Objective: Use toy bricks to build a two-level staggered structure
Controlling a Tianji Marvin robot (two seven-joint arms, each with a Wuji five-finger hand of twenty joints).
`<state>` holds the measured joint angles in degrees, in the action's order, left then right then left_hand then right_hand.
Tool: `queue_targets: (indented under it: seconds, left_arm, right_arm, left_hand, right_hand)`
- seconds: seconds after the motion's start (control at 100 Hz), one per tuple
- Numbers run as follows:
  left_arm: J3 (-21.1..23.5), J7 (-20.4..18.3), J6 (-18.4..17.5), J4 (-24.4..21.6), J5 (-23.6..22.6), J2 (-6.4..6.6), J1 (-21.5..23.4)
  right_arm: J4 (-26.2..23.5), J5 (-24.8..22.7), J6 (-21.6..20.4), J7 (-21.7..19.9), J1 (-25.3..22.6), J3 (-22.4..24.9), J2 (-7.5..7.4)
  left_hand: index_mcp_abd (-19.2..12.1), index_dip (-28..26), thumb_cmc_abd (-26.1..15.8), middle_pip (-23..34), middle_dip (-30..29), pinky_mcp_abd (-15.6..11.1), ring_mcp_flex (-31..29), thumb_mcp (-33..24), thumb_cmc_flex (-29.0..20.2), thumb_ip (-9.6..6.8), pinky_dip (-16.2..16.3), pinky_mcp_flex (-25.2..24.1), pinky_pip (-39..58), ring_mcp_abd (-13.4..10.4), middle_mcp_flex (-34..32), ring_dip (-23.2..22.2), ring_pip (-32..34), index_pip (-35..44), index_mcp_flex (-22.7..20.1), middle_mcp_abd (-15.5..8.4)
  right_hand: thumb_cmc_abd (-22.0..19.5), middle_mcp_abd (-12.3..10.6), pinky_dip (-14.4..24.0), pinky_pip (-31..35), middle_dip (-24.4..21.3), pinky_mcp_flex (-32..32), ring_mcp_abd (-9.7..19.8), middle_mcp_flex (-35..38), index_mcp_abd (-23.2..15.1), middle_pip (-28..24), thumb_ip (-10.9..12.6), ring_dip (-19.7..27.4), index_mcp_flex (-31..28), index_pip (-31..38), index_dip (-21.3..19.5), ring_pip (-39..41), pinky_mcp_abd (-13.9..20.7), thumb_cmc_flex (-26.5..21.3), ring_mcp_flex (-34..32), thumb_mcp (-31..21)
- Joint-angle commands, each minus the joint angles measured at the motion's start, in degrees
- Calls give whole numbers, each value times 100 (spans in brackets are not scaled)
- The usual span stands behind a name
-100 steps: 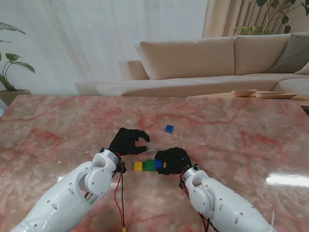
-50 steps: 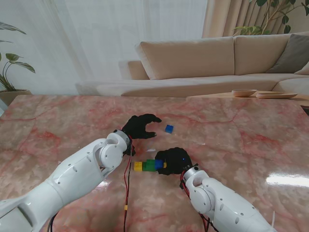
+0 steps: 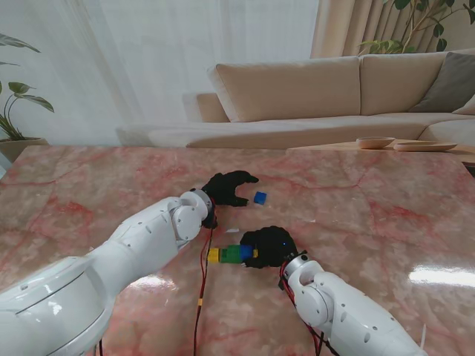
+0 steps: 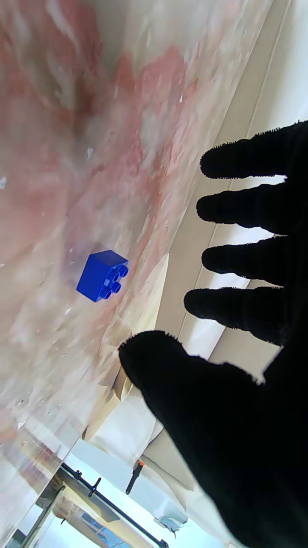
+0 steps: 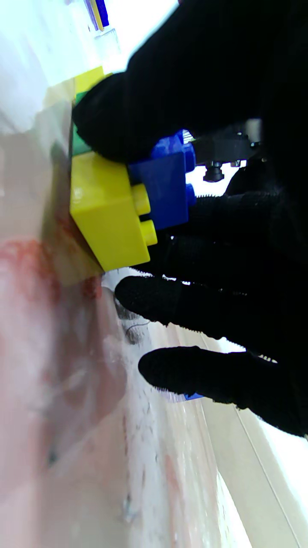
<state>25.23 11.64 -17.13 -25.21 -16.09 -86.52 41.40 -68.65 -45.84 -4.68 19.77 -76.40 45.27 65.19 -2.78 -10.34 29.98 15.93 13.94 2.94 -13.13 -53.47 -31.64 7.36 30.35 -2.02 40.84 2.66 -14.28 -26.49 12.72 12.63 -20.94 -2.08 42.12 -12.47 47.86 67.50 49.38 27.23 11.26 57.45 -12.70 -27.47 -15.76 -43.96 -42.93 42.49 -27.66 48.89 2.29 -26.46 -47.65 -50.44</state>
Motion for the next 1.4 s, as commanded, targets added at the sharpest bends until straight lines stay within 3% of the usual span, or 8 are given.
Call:
queue_targets:
  seconds: [0.0,0.3,0.42,0.62,0.71,0.84,1.18,1.39]
  left_arm:
    - [-35,18,-111,109,-25,-178,-86]
    - [-352,-192,-450,1020,-144,-675,-395]
    - [-408,-371,-388,1025,-131,-705,-429]
    - [-508,-932,-272,1028,-53,-714,-502]
    - [-538,-1085,-271,1030,-24,-714,-518]
    - [-603,-1255,-277,1032,-20,-714,-545]
    - [-737,-1734,-208,1034,3,-689,-611]
    - [-745,-1674,-173,1033,-21,-667,-579]
  right_arm:
    - [109,13,15,-135,-103,-11,-35]
    - [93,10,-31,-156,-122,23,-46]
    - [80,12,-55,-183,-133,39,-52]
    - [62,39,-87,-217,-153,65,-55]
    - [60,45,-103,-222,-156,72,-55]
    - [57,59,-103,-232,-162,84,-54]
    - [37,58,-134,-279,-164,90,-65]
    - [18,45,-136,-302,-167,83,-72]
  left_hand:
    - [16,159,-223,-232,-151,-81,329,-105,111,-131,-77,-83,-383,-235,214,112,-98,-234,138,-186]
    - [340,335,-957,-788,-489,-193,925,632,593,-307,173,-152,-1674,-434,363,466,-597,-556,309,-211]
    - [425,323,-1314,-868,-538,-217,962,1041,705,-352,341,-178,-1975,-462,403,399,-686,-530,363,-188]
    - [497,340,-2689,-1181,-731,-321,1027,3181,591,-572,831,-223,-2889,-517,480,462,-1006,-545,542,-295]
    - [476,323,-3200,-1204,-669,-348,1029,4149,293,-636,853,-191,-3045,-552,514,577,-1017,-509,550,-344]
    - [497,309,-3539,-1254,-629,-373,1027,4748,70,-654,711,-166,-3119,-586,526,659,-1016,-481,534,-369]
    - [608,237,-3792,-1034,-499,-449,1021,5014,42,-669,626,-150,-3151,-598,419,580,-981,-350,349,-236]
    - [735,83,-3773,-373,-169,-473,912,5124,-54,-683,664,-155,-3087,-487,239,312,-784,-173,-13,-23]
  right_hand:
    - [-311,-142,23,183,130,-26,57,554,-929,-335,-23,-60,-473,717,-126,70,-7,-414,-197,-435]
    - [-295,-137,28,192,146,-21,52,569,-927,-352,-24,-64,-497,731,-127,78,-14,-417,-204,-462]
    - [-304,-130,28,192,150,-24,54,569,-925,-356,-26,-66,-497,730,-124,82,-17,-408,-210,-469]
    - [-318,-126,29,194,153,-27,48,586,-932,-363,-22,-68,-504,731,-120,85,-23,-407,-213,-487]
    - [-321,-128,30,197,156,-27,48,592,-927,-367,-22,-69,-509,735,-121,87,-25,-404,-217,-494]
    - [-333,-129,31,198,164,-27,43,595,-920,-372,-20,-71,-518,748,-129,90,-21,-401,-219,-508]
    - [-345,-131,32,199,173,-31,44,591,-929,-378,-20,-73,-520,753,-139,94,-25,-390,-217,-521]
    - [-348,-125,33,201,172,-31,43,592,-927,-378,-20,-73,-517,751,-140,92,-27,-390,-214,-529]
